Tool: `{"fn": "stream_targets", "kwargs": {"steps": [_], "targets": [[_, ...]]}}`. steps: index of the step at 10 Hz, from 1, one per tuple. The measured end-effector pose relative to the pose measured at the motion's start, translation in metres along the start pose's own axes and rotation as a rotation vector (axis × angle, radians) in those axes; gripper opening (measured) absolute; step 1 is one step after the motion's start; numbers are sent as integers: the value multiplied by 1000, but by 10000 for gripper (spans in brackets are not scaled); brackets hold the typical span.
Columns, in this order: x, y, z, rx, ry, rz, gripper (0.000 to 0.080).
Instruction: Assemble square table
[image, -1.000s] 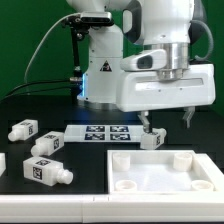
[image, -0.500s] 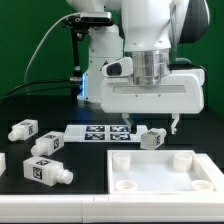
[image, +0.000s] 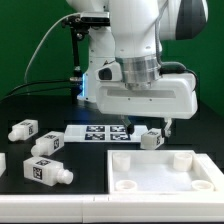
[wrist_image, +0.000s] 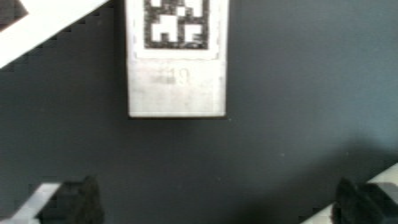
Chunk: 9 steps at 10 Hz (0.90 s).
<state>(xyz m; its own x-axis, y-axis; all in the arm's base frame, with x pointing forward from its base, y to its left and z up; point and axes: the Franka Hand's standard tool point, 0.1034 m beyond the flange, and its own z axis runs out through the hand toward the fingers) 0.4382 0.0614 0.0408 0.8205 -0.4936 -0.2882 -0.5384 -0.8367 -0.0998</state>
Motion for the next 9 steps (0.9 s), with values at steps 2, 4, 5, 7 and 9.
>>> {"fn": "stream_targets", "kwargs": {"steps": [2,4,5,7,9], "targets": [[-1,-4,-3,6,-221,47,649],[-11,-4,-1,-2,-321,22,649],[-8,-1,0,-4,-389,34,649],[-10,2,2,-6,-512,44,649],[7,-1,5,15,-703,63,649]]}}
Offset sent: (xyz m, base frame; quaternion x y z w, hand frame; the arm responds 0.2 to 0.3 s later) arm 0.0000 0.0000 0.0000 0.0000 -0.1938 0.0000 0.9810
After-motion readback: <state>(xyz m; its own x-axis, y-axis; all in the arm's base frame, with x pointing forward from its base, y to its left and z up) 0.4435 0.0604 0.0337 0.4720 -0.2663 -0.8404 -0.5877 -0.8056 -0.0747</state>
